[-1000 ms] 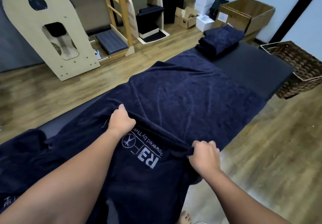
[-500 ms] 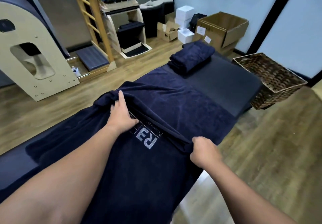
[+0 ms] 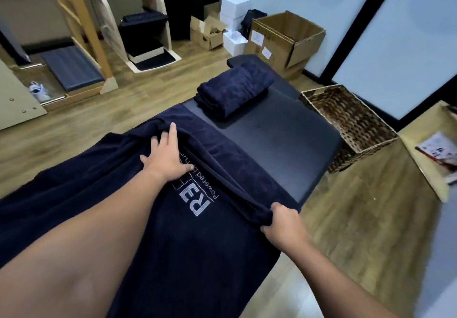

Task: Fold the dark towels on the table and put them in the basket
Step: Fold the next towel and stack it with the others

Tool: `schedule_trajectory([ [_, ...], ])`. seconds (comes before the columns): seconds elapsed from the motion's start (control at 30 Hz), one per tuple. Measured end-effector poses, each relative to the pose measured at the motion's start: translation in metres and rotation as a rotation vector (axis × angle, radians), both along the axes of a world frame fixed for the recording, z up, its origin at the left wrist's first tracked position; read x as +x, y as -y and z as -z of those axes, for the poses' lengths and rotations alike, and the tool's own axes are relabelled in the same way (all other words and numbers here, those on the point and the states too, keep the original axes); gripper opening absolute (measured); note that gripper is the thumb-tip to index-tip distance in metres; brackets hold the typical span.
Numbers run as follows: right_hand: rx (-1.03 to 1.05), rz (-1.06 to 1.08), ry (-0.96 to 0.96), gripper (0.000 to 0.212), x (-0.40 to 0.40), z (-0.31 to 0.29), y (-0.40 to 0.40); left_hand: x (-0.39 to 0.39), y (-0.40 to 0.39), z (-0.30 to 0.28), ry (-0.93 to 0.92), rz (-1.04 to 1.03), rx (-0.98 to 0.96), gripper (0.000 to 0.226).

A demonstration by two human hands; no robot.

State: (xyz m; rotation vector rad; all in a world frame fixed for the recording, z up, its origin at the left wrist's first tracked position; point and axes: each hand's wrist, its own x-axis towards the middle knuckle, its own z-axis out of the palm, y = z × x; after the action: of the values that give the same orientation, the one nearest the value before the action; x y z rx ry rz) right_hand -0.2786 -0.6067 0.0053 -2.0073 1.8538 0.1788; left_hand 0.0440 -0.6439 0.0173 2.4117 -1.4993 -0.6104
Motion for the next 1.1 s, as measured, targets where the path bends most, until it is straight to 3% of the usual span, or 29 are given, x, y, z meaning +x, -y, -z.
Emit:
schedule_trajectory([
  [0.2,0.029,0.073,-0.044,0.02,-0.038,-0.002,0.042,-0.036,0.06,0.006,-0.01,0.05,0.04,0.134],
  [0.33,0.064,0.082,-0.261,0.035,-0.053,0.002,0.062,-0.059,0.085,0.007,-0.013,0.134,0.068,0.134],
  [0.43,0.113,0.017,-0.204,0.042,-0.056,0.017,0.079,-0.077,0.088,0.013,0.086,0.292,0.133,0.128],
  [0.57,0.053,-0.109,-0.095,0.037,-0.047,0.035,0.103,-0.092,0.079,0.021,0.173,0.258,0.122,0.094],
  [0.63,0.002,-0.148,-0.129,0.02,-0.047,0.039,0.114,-0.094,0.074,0.02,0.266,0.223,0.106,0.062],
  [0.7,0.017,-0.075,-0.134,0.004,-0.054,0.041,0.128,-0.091,0.069,0.02,0.309,0.219,0.197,0.046],
  [0.77,0.018,-0.011,-0.096,0.01,-0.064,0.045,0.137,-0.088,0.061,0.026,0.242,0.224,0.359,0.056],
  [0.83,-0.082,-0.094,-0.032,0.01,-0.069,0.053,0.138,-0.089,0.052,0.035,0.137,0.236,0.473,0.076],
  [0.97,-0.233,-0.601,0.203,0.006,-0.052,0.06,0.123,-0.107,0.047,0.047,0.116,0.338,0.498,0.087],
  [1.03,-0.179,-0.835,0.179,0.022,-0.041,0.06,0.116,-0.119,0.052,0.05,0.104,0.407,0.459,0.088],
  [1.1,-0.116,-0.777,0.046,0.046,-0.031,0.058,0.113,-0.127,0.056,0.05,0.04,0.436,0.42,0.086],
])
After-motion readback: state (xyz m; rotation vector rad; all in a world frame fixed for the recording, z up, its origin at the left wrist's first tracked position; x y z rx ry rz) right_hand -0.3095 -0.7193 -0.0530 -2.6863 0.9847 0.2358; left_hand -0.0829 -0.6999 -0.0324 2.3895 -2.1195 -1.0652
